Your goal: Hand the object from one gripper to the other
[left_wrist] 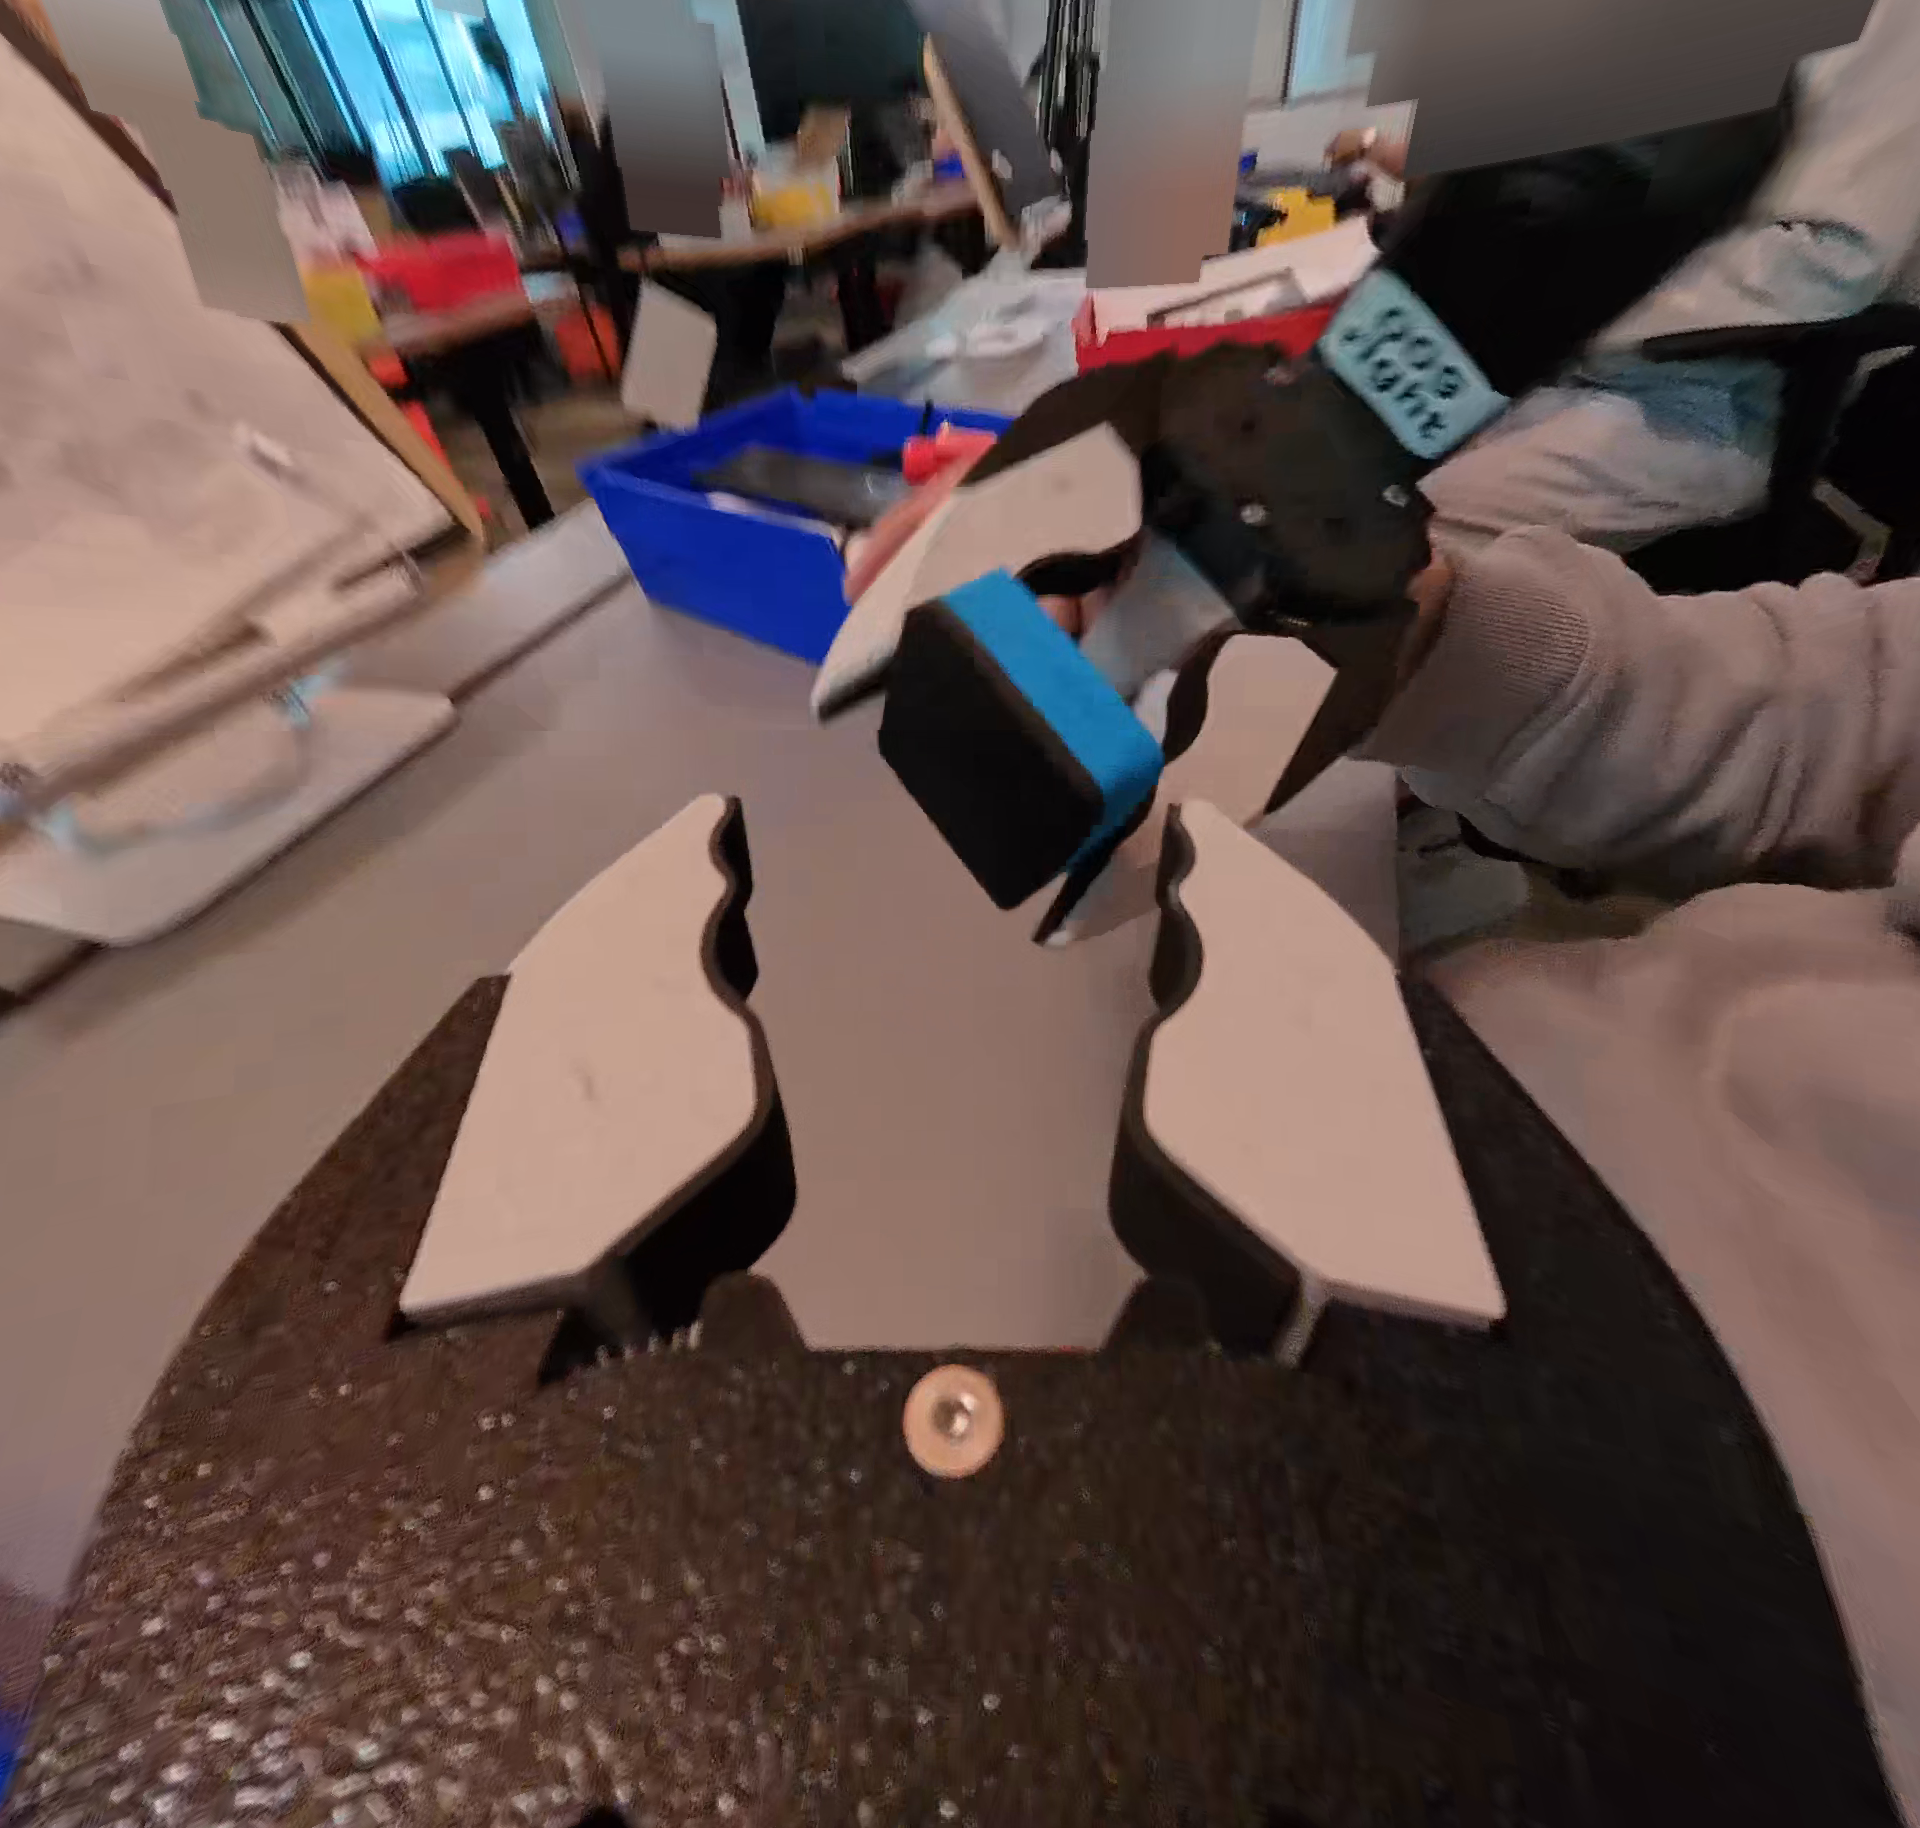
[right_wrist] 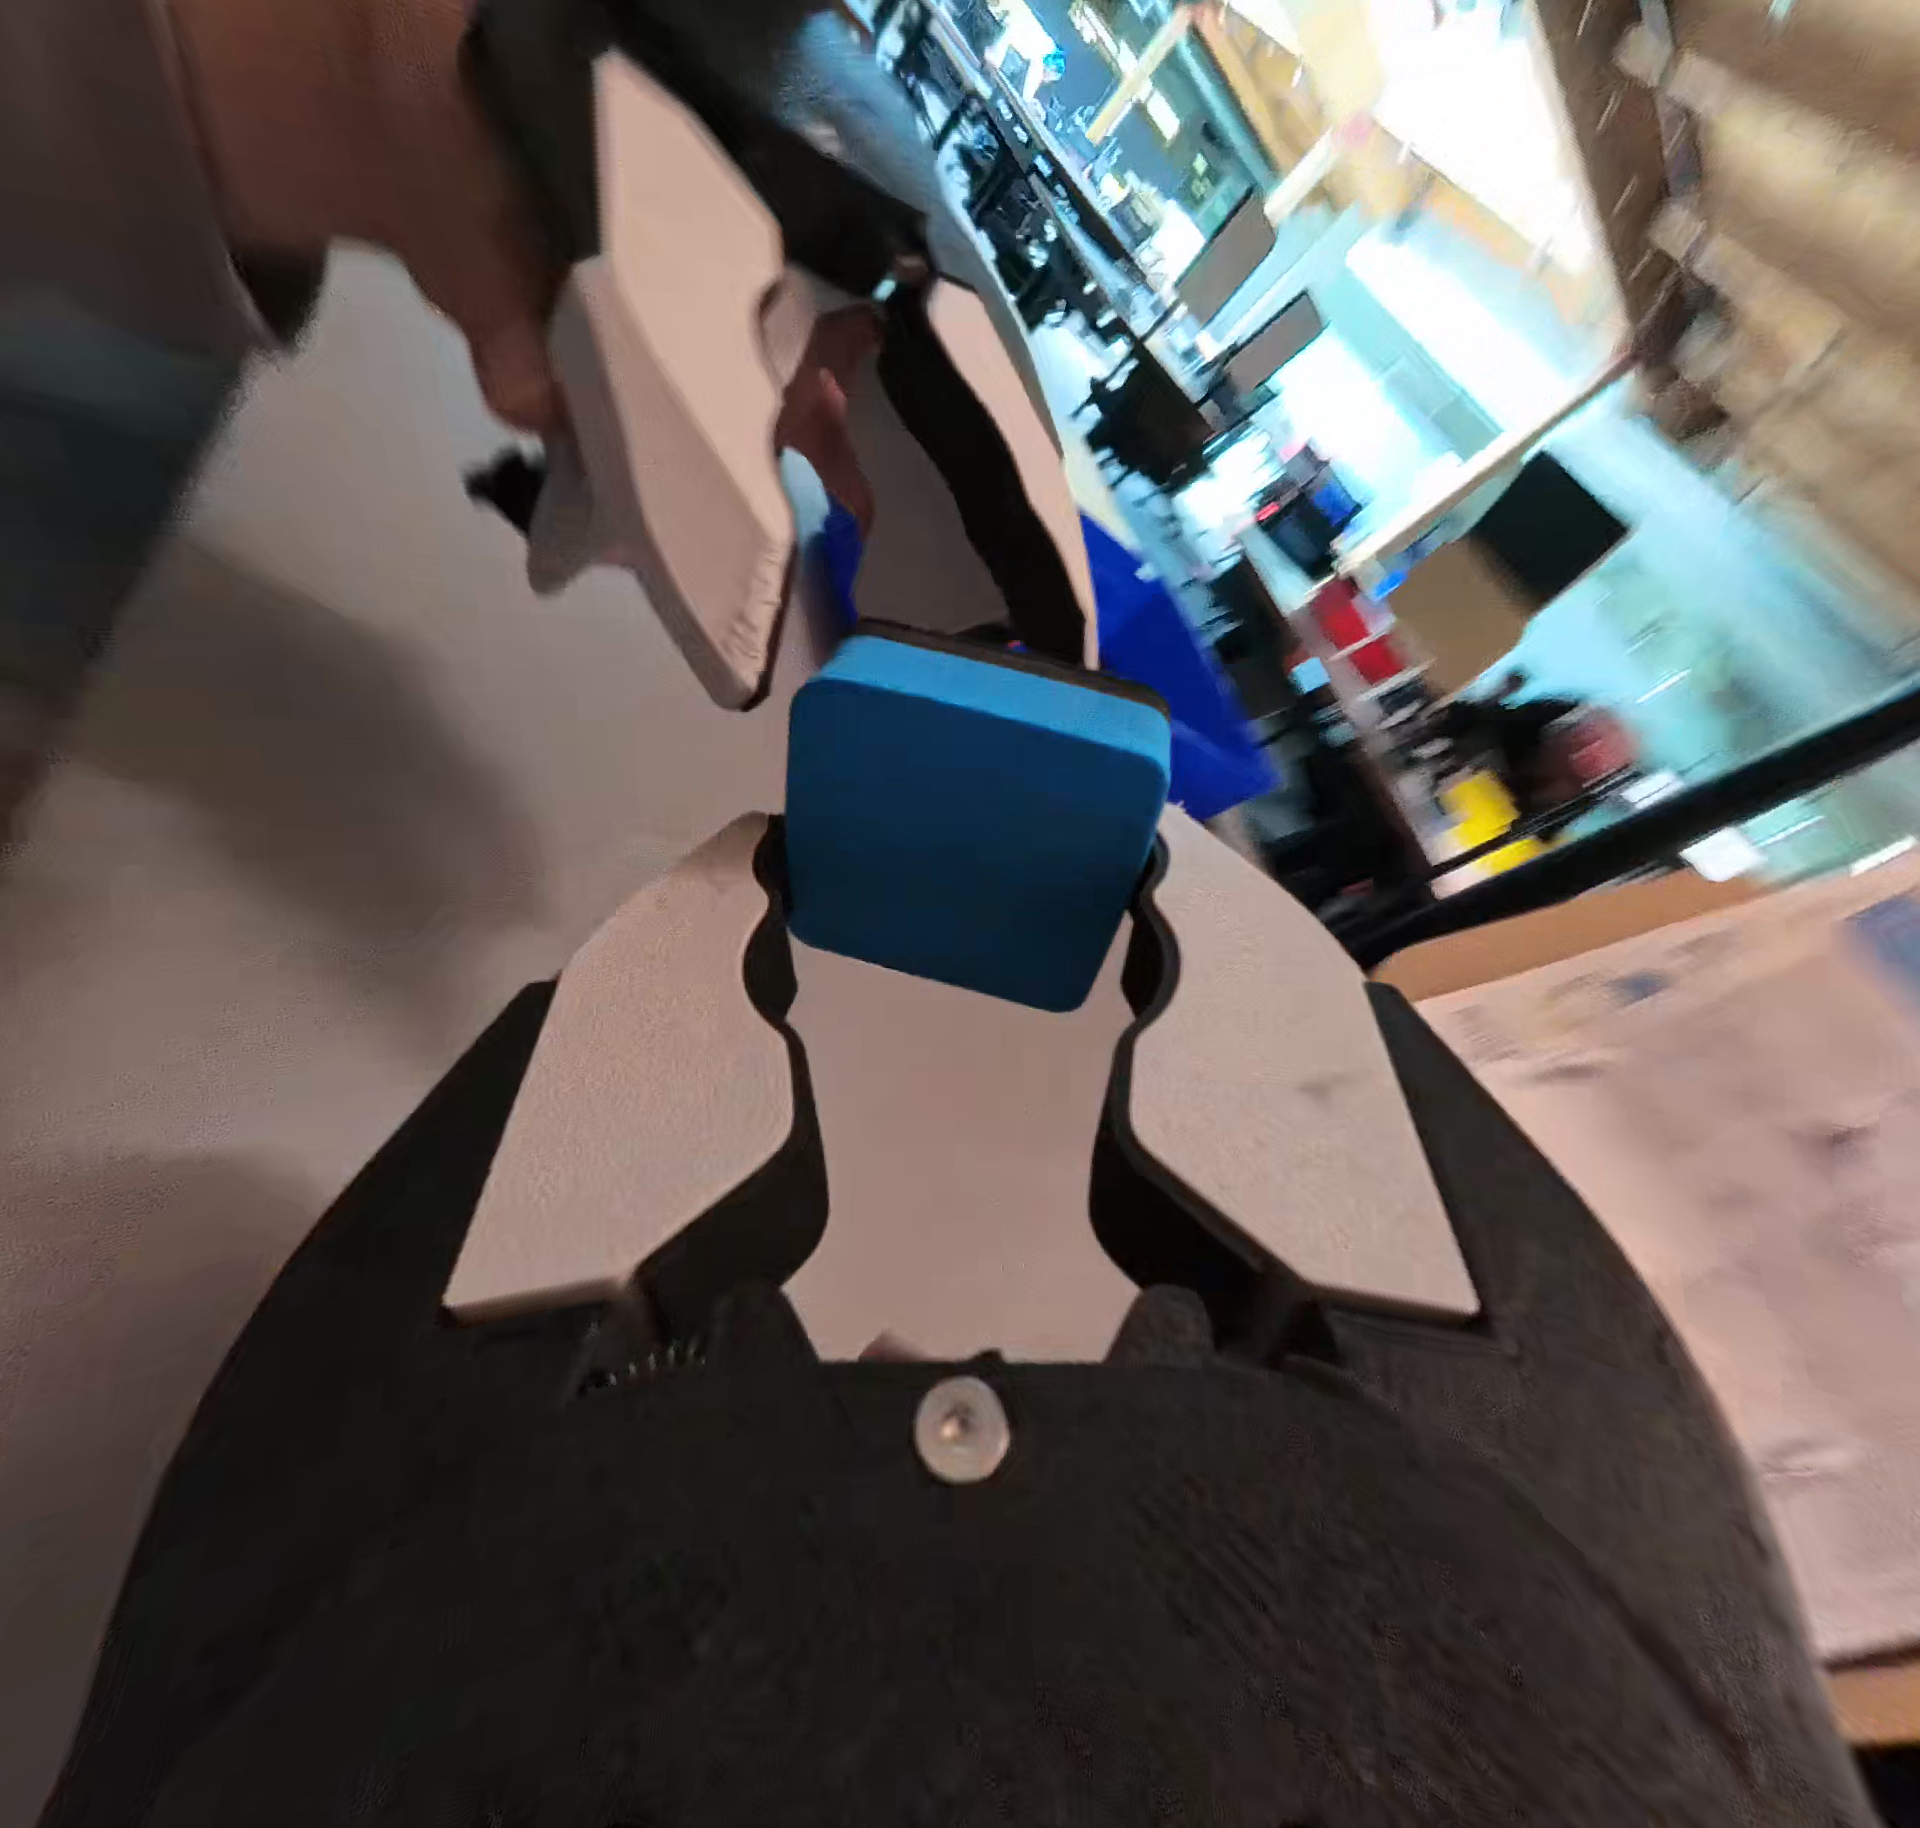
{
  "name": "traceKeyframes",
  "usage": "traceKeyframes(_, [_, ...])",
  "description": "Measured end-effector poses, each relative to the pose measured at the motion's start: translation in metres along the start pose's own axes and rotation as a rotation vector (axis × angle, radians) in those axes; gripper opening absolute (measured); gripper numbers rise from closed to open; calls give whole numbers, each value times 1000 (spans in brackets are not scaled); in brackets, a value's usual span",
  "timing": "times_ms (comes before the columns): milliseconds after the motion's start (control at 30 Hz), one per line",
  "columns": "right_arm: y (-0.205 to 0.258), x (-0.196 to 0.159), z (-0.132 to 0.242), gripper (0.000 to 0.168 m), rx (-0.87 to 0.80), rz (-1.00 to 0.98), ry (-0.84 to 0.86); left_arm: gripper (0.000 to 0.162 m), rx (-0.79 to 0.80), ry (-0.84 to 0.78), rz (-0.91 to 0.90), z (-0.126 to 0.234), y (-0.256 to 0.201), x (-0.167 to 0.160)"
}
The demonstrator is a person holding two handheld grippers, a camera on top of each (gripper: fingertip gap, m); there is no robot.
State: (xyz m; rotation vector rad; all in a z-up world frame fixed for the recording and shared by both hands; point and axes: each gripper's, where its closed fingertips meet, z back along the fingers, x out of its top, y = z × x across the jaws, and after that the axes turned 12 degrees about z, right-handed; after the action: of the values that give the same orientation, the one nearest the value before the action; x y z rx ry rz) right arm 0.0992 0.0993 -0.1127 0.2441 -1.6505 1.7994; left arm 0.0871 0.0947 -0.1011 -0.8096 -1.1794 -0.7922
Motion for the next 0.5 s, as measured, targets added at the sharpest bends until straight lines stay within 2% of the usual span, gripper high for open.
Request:
traceKeyframes(100, [6,8,2,62,-78,418,24,75,-61,115,90,-6,-15,-13])
traceKeyframes(167, [11,10,0,62,-98,583,44,76,-122,150,123,-10,-25,-19])
traceKeyframes(300, [26,34,0,62,-85,575,-131,82,-310,219,227,-13,-44,-36])
traceKeyframes(367, [31,34,-1,62,-65,599,-131,85,-379,202,281,-15,-48,-37])
traceKeyframes(400, [31,34,-1,62,-66,618,-124,83,-419,193,300,-14,-50,-37])
traceKeyframes(467, [34,29,-2,62,-52,637,-105,60,-497,202,314,-12,-57,-40])
traceKeyframes(500, [34,27,-3,62,-50,636,-95,60,-491,208,317,-13,-55,-42])
